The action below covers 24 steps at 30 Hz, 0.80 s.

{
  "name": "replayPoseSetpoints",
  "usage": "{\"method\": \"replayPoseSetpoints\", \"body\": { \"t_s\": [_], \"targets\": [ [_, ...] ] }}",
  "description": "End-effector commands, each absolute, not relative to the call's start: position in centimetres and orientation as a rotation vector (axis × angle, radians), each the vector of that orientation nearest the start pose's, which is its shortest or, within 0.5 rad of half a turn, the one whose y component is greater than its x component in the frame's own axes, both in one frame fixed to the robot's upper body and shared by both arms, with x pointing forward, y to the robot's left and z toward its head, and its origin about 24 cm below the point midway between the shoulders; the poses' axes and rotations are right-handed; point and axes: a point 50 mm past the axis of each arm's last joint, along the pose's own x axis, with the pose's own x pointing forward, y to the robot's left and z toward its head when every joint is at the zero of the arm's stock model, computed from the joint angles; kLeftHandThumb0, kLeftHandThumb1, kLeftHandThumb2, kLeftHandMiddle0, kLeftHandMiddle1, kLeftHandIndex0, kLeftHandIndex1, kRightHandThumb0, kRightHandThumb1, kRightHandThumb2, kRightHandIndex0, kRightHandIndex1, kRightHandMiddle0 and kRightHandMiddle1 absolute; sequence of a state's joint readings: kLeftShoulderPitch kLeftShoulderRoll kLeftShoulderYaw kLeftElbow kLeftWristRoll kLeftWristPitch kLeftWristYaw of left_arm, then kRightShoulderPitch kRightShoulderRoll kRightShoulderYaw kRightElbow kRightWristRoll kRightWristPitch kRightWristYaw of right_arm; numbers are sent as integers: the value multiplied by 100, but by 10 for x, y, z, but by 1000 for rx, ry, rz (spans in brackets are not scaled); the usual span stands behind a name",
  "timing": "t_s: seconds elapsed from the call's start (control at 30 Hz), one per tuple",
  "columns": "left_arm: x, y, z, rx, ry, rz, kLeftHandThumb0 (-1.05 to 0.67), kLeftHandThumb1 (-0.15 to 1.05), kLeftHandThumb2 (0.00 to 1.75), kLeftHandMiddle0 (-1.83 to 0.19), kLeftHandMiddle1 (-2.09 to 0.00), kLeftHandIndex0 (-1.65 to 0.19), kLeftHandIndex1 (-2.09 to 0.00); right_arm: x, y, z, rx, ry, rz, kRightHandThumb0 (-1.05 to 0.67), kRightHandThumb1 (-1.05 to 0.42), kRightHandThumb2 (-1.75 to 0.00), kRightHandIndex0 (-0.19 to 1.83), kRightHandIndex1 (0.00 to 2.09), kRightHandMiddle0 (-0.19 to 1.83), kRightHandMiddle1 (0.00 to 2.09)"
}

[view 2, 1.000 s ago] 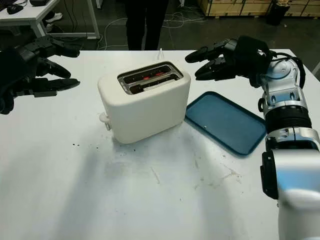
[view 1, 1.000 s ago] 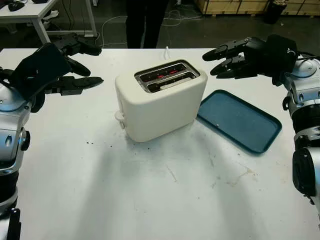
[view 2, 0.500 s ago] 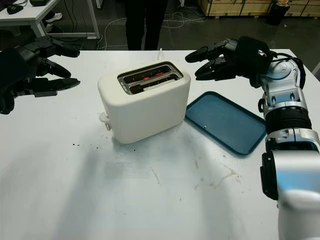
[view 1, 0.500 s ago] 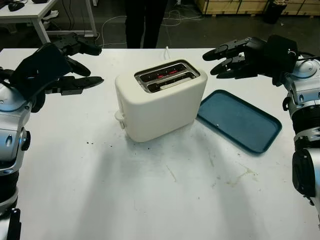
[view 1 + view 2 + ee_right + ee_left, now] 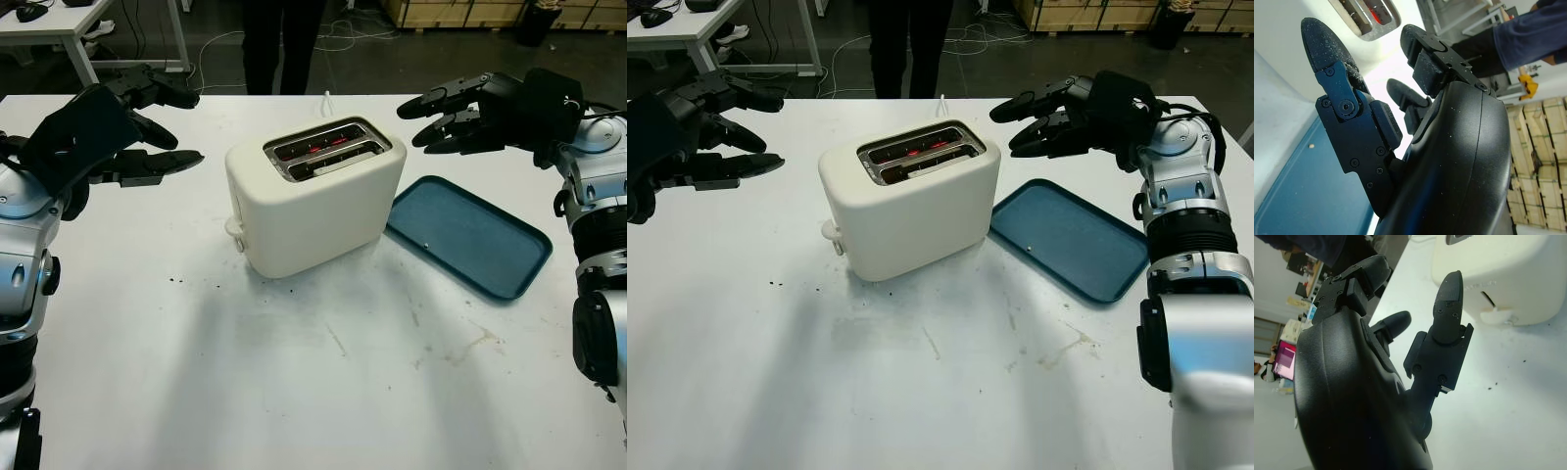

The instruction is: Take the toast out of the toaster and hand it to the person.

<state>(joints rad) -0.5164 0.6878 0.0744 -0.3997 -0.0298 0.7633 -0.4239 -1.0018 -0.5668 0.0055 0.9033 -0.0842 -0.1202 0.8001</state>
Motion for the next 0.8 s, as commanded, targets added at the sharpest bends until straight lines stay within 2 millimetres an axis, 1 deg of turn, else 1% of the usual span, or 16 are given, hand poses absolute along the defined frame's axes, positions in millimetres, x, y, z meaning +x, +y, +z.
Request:
{"method": "replayPoseSetpoints", "body": {
  "t_s": [0.0, 0.2, 0.47, 0.63, 0.77],
  "targets": [
    [289, 214, 239, 644, -83, -202, -35, 75, 35, -2, -139, -7, -96, 391, -227, 198, -562, -9, 575, -77, -75, 0, 45, 73, 74, 1],
    [289, 214, 239, 646, -86, -200, -36, 75, 34, -3, -138, -8, -95, 390, -227, 198, -569, -19, 578, -78, -75, 0, 45, 72, 73, 1],
    [289, 215, 239, 639, -85, -201, -35, 76, 35, -4, -138, -8, -94, 390, -227, 199, -564, -29, 575, -76, -75, 0, 44, 73, 74, 1],
    [289, 214, 240, 642, -86, -202, -37, 75, 35, -4, -138, -8, -95, 390, -227, 199, -570, -36, 577, -79, -76, 0, 44, 73, 74, 1],
    [290, 214, 240, 639, -85, -204, -36, 75, 35, -4, -138, -8, -95, 390, -228, 198, -550, -27, 576, -77, -74, 0, 44, 73, 74, 1]
  ]
}}
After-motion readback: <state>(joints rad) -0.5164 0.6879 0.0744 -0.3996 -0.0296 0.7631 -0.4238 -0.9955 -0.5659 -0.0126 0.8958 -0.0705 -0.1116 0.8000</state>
